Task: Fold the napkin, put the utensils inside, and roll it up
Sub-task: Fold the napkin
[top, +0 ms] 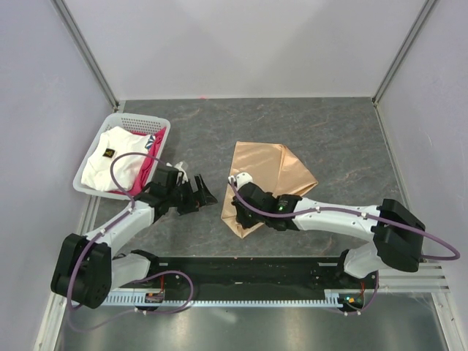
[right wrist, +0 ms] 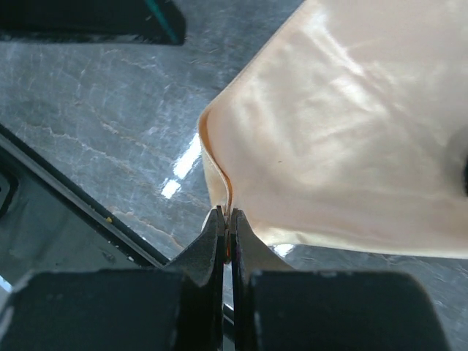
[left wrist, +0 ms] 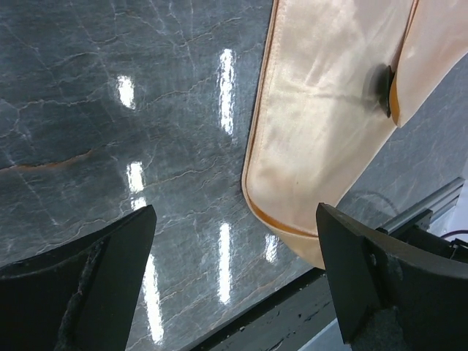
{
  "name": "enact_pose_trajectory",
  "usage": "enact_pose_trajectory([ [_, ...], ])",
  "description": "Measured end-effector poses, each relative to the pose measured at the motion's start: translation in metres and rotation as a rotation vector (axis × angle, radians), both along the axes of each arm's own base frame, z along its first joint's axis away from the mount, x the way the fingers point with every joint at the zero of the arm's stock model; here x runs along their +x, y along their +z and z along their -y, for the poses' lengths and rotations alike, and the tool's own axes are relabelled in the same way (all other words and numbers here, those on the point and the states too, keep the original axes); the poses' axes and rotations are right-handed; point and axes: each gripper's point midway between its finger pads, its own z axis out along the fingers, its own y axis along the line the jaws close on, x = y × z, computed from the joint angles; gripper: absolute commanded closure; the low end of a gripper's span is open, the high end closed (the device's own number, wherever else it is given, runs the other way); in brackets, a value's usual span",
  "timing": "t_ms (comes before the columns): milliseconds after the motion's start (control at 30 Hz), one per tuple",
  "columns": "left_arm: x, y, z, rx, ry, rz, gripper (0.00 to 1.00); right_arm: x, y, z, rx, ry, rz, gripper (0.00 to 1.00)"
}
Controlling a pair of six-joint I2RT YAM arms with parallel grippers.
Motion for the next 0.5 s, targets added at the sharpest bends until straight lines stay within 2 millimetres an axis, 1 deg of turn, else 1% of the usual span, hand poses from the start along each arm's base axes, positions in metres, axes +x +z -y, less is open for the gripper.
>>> enact_pose_trajectory([
  [200,0.002,0.000,0.003,-0.015,-0.011,-0.001,0.02,0.027,0.005,0.021,-0.004,-0.093,0.000,1.00],
  [333,0.003,-0.001,0.005,-0.018,-0.016,-0.013,0.02,0.049,0.011,0.043,-0.003,-0.177,0.001,1.00],
  [433,0.009,0.003,0.009,-0.029,-0.026,-0.013,0.02,0.065,0.019,0.060,0.006,-0.240,0.006,1.00],
  [500,0.015,0.006,0.012,-0.035,-0.030,-0.010,0.02,0.080,0.026,0.074,0.014,-0.289,0.010,1.00],
])
